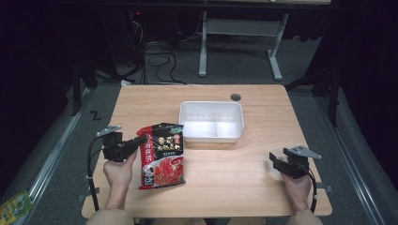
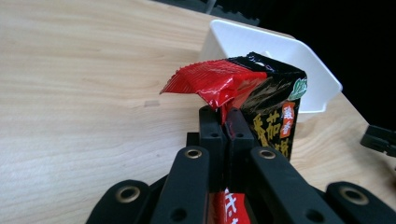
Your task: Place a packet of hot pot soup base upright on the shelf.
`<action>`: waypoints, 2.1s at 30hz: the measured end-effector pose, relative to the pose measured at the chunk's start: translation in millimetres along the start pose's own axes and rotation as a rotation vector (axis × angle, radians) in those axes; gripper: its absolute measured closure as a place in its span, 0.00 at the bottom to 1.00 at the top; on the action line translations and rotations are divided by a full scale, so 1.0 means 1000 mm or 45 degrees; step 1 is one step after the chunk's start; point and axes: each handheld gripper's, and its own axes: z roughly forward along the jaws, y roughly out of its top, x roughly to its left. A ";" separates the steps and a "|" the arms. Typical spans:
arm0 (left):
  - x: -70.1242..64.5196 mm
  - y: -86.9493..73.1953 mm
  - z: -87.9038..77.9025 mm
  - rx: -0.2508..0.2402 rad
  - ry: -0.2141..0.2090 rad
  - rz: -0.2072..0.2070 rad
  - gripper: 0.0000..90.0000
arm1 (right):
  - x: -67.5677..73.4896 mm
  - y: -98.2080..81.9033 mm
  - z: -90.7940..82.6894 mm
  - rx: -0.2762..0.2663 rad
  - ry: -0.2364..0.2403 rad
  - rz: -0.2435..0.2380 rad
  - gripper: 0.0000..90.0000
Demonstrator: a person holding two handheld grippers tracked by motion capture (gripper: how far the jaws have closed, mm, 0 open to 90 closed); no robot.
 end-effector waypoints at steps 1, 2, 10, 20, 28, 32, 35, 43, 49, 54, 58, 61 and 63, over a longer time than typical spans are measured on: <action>-0.004 0.002 -0.001 -0.003 -0.001 0.019 0.99 | 0.000 0.000 0.000 0.000 0.001 0.005 0.40; -0.008 0.003 -0.002 -0.001 -0.003 0.039 0.99 | 0.000 0.000 0.000 -0.002 0.003 0.003 0.40; -0.027 0.009 -0.003 -0.013 -0.082 0.090 0.99 | -0.001 0.000 -0.001 -0.007 0.003 0.020 0.39; -0.045 0.021 -0.001 -0.051 -0.118 0.137 0.99 | -0.001 0.000 0.000 -0.007 0.003 0.006 0.39; -0.056 0.034 0.006 -0.084 -0.137 0.151 0.99 | 0.000 0.000 -0.001 -0.002 -0.002 0.006 0.39; -0.058 0.042 0.012 -0.089 -0.145 0.150 0.99 | 0.001 0.000 -0.001 -0.002 -0.002 0.011 0.39; -0.061 0.047 0.017 -0.097 -0.143 0.149 0.99 | 0.000 0.000 0.000 -0.003 0.000 0.006 0.39; -0.066 0.062 0.031 -0.114 -0.137 0.128 0.99 | 0.001 0.000 -0.001 0.000 0.004 0.005 0.38; -0.073 0.073 0.044 -0.111 -0.128 0.134 0.99 | 0.000 0.000 -0.001 0.001 0.006 0.003 0.38; -0.079 0.083 0.053 -0.123 -0.098 0.137 0.99 | 0.000 0.000 -0.001 0.000 0.009 0.009 0.38; -0.081 0.091 0.058 -0.138 -0.070 0.128 0.99 | 0.000 0.000 -0.001 -0.002 0.010 0.011 0.38; -0.082 0.094 0.061 -0.143 -0.054 0.128 0.99 | 0.000 0.000 -0.001 -0.005 0.011 0.002 0.38; -0.082 0.095 0.065 -0.147 -0.047 0.113 0.99 | 0.000 0.000 -0.001 -0.005 0.010 0.008 0.38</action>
